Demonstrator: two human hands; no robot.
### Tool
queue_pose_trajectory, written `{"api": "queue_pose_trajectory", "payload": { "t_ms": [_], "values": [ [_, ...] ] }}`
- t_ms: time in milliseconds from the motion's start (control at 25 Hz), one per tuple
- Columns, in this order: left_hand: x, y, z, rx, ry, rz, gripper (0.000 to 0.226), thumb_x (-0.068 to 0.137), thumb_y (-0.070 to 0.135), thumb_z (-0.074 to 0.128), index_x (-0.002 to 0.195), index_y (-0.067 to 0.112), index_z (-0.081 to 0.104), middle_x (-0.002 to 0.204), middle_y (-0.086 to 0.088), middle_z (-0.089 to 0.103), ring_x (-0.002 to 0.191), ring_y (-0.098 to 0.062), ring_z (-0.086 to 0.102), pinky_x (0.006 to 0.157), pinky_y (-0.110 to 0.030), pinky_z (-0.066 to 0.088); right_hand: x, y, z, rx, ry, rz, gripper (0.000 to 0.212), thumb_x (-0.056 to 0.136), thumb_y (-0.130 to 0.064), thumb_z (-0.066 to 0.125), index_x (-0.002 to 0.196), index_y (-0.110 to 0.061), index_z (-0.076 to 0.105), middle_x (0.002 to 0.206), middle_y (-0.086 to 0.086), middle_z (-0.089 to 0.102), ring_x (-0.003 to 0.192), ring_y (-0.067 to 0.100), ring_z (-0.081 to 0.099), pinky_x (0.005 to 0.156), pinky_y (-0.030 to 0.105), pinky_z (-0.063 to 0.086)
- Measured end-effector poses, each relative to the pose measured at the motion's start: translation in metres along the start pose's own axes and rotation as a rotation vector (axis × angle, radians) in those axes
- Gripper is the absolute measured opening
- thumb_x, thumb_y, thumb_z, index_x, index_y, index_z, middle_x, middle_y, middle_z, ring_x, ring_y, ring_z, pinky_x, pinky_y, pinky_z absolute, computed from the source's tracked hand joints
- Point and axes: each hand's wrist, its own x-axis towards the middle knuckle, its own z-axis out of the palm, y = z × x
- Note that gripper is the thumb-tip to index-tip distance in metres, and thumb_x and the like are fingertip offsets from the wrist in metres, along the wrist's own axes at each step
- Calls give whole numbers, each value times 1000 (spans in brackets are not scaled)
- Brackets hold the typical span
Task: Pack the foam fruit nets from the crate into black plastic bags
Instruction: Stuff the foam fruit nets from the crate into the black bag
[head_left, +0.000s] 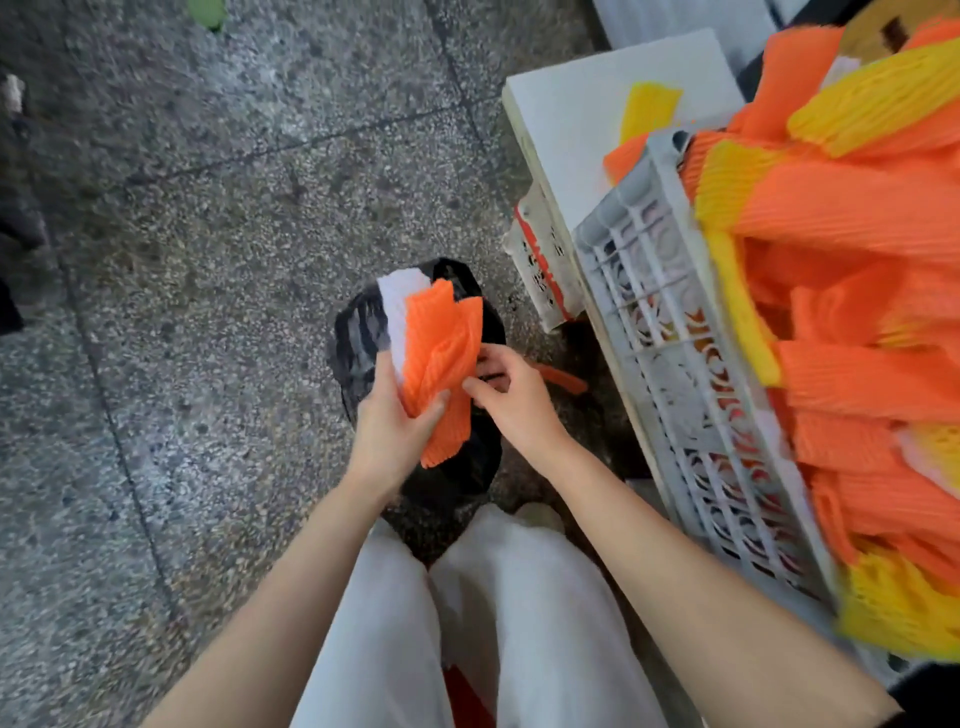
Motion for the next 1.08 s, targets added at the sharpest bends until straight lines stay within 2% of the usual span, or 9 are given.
{"api": "queue_pose_trajectory", "payload": {
  "t_ms": [80,200,360,440,520,640,760,920,1080],
  "values": [
    [17,-24,23,112,22,47,40,80,11,70,111,5,45,96,-7,51,90,-26,55,65,-21,30,19,22,7,181,-15,93,28,94,-6,52,121,-5,44,102,9,59,85,16,60,75,23,53],
    [39,-48,42,230,42,109,45,78,10,69,116,2,46,102,-8,44,96,-23,47,66,-21,26,39,39,14,340,-59,85,17,98,-18,46,113,-10,48,103,7,60,87,14,60,81,24,52],
    [41,-70,54,315,28,263,63,75,5,64,133,9,42,117,-13,47,108,-24,42,89,-25,33,45,53,20,271,-118,-43,13,91,-24,58,102,-17,57,100,-3,64,98,12,62,93,34,51],
    [25,-68,57,298,47,332,70,74,4,60,140,8,36,119,-16,42,111,-28,40,99,-33,34,37,56,21,213,-108,-88,26,86,-29,66,107,-15,60,104,1,68,98,12,64,92,34,51],
    [1,-62,60,321,78,408,74,72,12,57,142,6,33,119,-16,39,114,-27,34,102,-34,29,21,56,16,185,-107,-142,30,85,-26,67,109,-8,63,103,8,70,92,12,66,85,28,51],
    [-50,-49,62,317,53,478,72,76,30,48,141,5,32,126,-9,34,123,-26,28,107,-36,24,-18,53,1,186,-117,-208,18,87,-19,65,102,-9,67,100,8,71,93,13,67,84,25,50],
    [-87,-33,60,273,-42,487,72,79,41,36,145,13,27,137,-12,26,132,-21,22,111,-25,19,-46,48,-20,195,-30,-238,13,80,-25,72,88,-16,68,99,4,72,94,14,68,92,36,52],
    [-111,-16,54,307,-129,606,57,91,25,49,143,10,32,140,-8,29,134,-16,29,105,-8,13,-66,48,-49,167,71,-266,48,55,-42,79,92,-14,69,98,6,73,96,23,68,92,52,50],
    [-95,-20,49,308,-127,647,47,90,13,53,135,7,42,133,-6,41,127,-15,39,104,-8,18,-66,40,-59,132,222,-271,20,73,-23,77,89,-19,66,94,-1,70,92,17,67,91,44,52]
  ]
}}
